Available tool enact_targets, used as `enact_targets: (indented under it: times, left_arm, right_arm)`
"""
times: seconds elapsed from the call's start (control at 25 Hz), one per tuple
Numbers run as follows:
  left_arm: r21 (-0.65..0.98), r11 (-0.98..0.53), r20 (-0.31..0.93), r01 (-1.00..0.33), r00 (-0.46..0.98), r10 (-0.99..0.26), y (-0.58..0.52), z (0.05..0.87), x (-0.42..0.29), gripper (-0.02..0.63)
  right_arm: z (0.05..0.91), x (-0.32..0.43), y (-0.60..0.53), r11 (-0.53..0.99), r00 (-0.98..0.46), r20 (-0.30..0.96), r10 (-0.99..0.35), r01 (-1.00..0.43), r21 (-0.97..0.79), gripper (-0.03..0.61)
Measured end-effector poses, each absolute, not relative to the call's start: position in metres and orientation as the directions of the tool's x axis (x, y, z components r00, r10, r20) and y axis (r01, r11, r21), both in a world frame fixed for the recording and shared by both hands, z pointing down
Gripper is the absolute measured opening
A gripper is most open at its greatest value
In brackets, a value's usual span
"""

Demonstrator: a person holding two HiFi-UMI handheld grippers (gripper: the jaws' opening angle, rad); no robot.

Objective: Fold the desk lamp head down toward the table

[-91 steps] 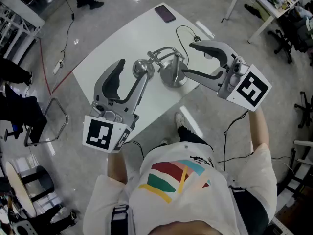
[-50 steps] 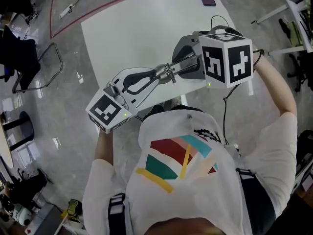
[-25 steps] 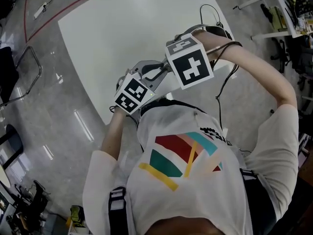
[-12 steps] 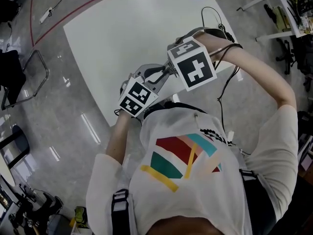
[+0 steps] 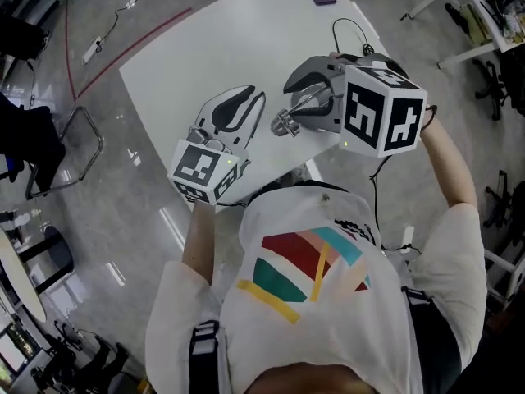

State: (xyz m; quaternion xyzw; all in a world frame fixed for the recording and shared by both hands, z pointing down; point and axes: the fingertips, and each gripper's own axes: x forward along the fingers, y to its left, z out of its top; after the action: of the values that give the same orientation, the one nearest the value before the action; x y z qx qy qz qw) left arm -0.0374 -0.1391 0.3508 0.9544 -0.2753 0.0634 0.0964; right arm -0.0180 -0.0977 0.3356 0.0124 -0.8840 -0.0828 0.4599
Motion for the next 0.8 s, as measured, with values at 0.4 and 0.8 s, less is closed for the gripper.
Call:
enact_targets:
  times: [0.4,0.8]
  left_arm:
    - [0.116,-0.803,-0.175,-0.584,0.784,-0.596,-0.175,0.23,-0.024,0.115]
    - [0.14,-0.815,-0.086,-0.562,0.813,-0.576,-0.153,0.27,0.029,0.115]
  right_arm:
    - [0.265,0.103,-0.142,0.517,-0.466,0.264,-0.845,-0.837,0.177,0.143]
    - [0.292,0.159,-0.106,0.207,-0.214,0.108,-0.971,-0.975,-0.076,0.143]
